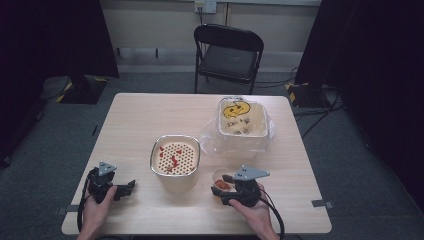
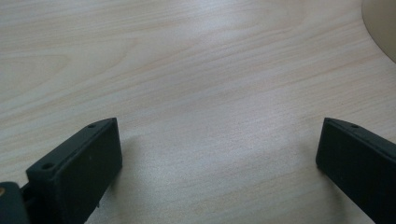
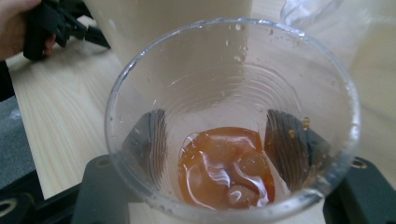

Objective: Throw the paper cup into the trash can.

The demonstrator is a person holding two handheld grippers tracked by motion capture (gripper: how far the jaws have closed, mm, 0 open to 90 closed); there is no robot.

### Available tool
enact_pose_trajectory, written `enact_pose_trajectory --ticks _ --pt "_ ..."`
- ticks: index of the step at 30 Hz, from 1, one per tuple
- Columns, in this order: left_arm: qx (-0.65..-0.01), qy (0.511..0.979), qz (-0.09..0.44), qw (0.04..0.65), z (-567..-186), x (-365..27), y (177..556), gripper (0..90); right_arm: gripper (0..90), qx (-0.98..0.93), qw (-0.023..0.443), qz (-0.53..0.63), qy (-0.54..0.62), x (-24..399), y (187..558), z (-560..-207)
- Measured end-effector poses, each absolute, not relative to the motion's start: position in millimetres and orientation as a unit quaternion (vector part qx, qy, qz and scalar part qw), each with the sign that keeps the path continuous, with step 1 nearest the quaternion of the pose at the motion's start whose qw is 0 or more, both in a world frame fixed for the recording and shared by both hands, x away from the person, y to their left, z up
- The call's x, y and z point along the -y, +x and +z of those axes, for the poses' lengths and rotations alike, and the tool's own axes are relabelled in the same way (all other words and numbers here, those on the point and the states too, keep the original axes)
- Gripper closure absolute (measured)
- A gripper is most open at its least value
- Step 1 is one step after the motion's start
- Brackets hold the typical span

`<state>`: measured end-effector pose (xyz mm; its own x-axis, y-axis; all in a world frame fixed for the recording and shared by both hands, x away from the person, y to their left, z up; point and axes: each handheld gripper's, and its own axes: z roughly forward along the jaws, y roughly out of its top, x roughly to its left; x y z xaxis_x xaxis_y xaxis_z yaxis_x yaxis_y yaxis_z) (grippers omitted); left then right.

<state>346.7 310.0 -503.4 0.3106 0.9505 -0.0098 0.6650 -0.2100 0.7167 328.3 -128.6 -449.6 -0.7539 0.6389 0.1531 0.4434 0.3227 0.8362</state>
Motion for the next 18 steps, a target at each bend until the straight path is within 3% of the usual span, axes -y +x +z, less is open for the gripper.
enact_pose_trajectory --ticks 18 --pt "-0.542 0.745 0.225 0.318 -503.4 -310.0 346.7 0.0 39.9 -0.779 0.136 0.519 0.324 121.6 350.6 -382.7"
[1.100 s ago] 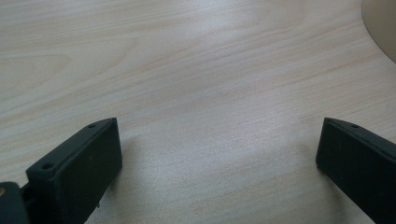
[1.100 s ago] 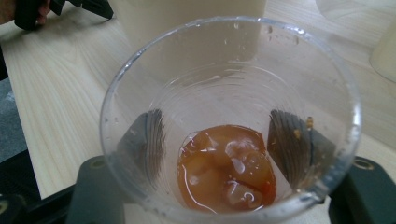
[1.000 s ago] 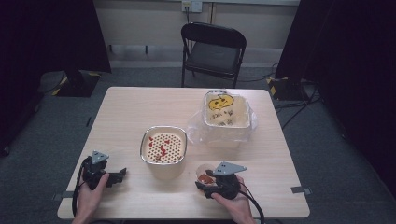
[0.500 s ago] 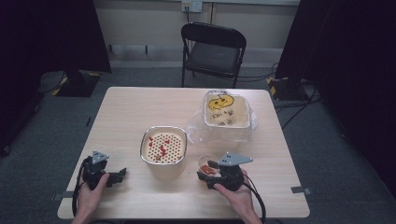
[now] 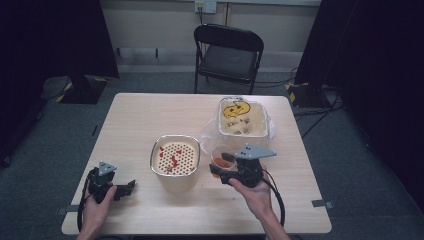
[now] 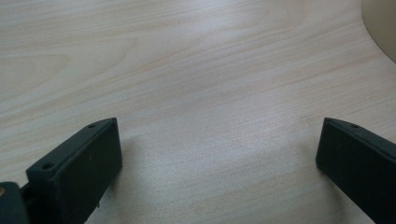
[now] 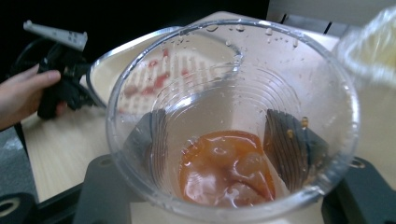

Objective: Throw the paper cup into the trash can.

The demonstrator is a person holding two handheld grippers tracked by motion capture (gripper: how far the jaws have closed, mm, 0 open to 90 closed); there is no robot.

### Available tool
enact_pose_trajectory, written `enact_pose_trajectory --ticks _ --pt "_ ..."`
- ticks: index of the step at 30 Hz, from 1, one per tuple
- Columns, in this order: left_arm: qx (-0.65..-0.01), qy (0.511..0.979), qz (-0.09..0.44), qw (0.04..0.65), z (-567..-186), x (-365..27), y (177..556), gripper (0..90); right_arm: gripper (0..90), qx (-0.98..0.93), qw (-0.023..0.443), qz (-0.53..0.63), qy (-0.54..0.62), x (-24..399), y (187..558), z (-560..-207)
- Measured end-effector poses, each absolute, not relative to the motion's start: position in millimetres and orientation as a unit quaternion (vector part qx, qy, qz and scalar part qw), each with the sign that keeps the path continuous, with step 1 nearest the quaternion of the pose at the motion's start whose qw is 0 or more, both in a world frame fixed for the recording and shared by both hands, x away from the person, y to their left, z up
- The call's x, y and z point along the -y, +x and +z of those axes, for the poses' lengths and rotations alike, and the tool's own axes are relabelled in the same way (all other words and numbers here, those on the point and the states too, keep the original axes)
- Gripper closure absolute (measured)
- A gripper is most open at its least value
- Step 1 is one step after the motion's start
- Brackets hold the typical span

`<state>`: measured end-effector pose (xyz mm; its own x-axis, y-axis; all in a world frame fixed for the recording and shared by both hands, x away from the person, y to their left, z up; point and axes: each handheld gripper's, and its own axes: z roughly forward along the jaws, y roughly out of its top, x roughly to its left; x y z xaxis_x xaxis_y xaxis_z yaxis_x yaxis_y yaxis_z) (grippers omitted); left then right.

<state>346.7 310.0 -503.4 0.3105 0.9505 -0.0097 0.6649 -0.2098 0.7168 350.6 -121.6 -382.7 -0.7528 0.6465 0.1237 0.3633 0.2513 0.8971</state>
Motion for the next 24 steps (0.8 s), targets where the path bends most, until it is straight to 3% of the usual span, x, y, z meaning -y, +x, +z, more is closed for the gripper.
enact_pose_trajectory --ticks 11,24 --pt "-0.542 0.745 0.225 0.317 -503.4 -310.0 346.6 0.0 41.8 -0.751 0.193 0.557 0.298 94.8 377.0 -349.7" --pt "-0.542 0.745 0.225 0.317 -503.4 -310.0 346.6 0.0 43.8 -0.737 0.261 0.553 0.287 67.6 408.0 -340.6"
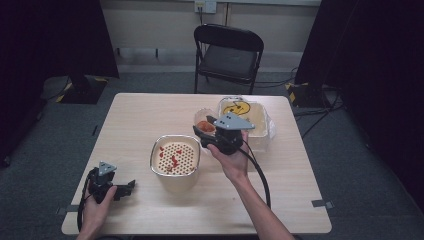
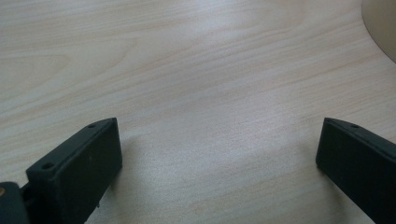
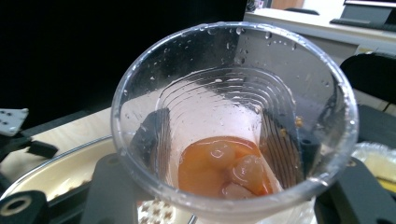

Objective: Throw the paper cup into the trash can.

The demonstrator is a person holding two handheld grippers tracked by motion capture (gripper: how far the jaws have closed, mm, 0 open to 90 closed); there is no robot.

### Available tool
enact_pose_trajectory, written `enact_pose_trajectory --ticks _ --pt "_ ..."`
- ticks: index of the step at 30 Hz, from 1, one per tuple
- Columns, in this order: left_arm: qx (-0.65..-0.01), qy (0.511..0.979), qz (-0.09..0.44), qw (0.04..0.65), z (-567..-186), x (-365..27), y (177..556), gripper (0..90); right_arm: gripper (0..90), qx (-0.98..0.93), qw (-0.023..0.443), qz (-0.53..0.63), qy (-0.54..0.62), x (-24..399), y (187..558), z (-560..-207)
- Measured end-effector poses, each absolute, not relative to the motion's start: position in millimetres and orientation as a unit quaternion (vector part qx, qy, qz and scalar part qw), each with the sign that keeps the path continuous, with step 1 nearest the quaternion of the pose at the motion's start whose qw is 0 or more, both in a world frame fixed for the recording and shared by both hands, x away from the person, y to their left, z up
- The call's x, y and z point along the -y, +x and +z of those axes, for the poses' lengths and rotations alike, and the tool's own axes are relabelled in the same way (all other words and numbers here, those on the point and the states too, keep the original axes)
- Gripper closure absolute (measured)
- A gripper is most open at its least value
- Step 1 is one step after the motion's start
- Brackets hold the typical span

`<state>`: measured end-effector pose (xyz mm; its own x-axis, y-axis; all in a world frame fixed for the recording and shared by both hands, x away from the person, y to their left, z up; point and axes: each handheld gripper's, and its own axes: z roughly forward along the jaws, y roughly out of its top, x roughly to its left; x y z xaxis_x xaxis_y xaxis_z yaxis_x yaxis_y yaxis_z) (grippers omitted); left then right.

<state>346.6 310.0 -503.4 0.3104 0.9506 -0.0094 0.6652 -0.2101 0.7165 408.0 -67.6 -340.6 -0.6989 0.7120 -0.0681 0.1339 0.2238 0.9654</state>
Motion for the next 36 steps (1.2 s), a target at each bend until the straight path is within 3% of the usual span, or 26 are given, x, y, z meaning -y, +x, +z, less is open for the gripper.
enact_pose_trajectory --ticks 36 --pt "-0.542 0.745 0.225 0.317 -503.4 -310.0 346.6 0.0 46.1 -0.807 0.457 0.346 0.141 25.9 403.7 -338.2"
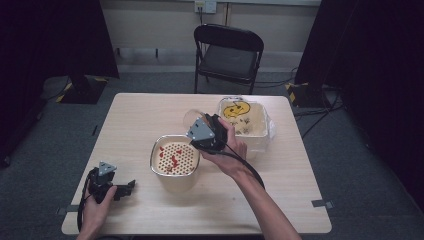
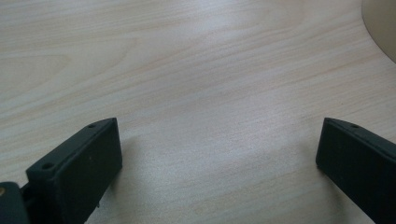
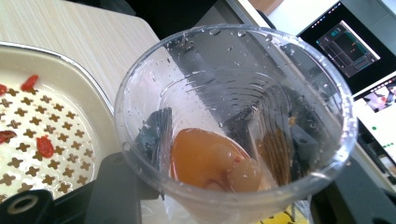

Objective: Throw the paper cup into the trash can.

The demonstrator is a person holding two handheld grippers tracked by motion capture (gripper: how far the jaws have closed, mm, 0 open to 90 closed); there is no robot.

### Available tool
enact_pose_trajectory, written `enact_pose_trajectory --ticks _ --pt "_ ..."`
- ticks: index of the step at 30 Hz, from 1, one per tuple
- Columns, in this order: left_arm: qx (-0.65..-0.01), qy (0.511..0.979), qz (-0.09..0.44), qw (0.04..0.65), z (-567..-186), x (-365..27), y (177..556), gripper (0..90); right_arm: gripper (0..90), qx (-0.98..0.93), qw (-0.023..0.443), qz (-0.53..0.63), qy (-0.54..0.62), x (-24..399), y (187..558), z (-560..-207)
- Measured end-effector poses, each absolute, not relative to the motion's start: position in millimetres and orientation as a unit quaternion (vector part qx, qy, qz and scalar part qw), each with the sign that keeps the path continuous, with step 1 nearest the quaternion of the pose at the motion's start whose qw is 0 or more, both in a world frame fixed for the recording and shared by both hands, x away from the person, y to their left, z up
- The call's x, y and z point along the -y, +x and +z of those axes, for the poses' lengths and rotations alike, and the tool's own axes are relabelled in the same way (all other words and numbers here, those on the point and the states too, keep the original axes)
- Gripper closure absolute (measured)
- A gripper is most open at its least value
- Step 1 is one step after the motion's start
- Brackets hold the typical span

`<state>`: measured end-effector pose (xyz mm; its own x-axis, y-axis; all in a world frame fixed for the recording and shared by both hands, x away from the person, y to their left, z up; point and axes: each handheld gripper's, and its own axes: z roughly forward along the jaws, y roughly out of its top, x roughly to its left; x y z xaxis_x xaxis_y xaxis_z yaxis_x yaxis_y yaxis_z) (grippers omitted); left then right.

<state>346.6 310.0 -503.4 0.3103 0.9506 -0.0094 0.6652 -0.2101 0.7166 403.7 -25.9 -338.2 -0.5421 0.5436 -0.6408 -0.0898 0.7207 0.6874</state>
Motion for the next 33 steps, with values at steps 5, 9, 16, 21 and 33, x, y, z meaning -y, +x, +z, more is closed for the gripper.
enact_pose_trajectory --ticks 5,9,16,21,33 --pt "-0.542 0.745 0.225 0.317 -503.4 -310.0 346.6 0.0 46.1 -0.813 0.477 0.313 0.116 17.9 400.5 -340.1" --pt "-0.542 0.745 0.225 0.317 -503.4 -310.0 346.7 0.0 46.3 -0.816 0.487 0.295 0.100 13.4 399.1 -343.4" --pt "-0.542 0.745 0.225 0.317 -503.4 -310.0 346.7 0.0 46.6 -0.823 0.517 0.231 0.055 5.2 396.1 -351.6" --pt "-0.542 0.745 0.225 0.317 -503.4 -310.0 346.6 0.0 46.8 -0.819 0.536 0.203 0.031 1.5 395.0 -354.6" --pt "-0.542 0.745 0.225 0.317 -503.4 -310.0 346.6 0.0 46.9 -0.788 0.602 0.116 -0.050 -9.8 384.9 -357.1"
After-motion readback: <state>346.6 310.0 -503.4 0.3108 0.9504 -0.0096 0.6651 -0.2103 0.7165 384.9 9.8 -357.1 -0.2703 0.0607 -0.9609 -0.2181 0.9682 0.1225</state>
